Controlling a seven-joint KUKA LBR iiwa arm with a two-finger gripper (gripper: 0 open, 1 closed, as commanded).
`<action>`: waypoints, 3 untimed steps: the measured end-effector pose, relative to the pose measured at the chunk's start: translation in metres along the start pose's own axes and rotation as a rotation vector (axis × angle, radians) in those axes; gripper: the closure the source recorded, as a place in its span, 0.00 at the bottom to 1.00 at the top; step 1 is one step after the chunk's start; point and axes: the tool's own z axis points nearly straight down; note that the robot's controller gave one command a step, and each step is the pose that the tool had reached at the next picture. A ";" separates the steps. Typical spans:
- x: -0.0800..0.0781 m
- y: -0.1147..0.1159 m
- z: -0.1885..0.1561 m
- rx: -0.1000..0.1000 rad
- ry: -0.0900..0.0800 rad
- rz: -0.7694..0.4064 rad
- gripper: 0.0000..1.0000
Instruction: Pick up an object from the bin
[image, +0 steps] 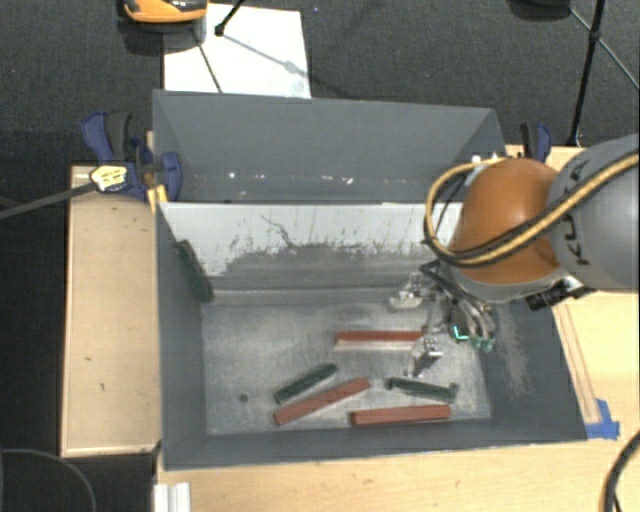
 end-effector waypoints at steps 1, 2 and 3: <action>-0.002 0.000 -0.004 0.000 -0.008 0.000 0.00; -0.023 0.010 0.034 -0.001 -0.016 0.193 0.00; -0.033 0.015 0.061 0.000 -0.007 0.251 0.00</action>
Offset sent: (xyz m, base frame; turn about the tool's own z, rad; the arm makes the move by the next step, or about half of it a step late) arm 0.0338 0.0202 -0.0708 0.3304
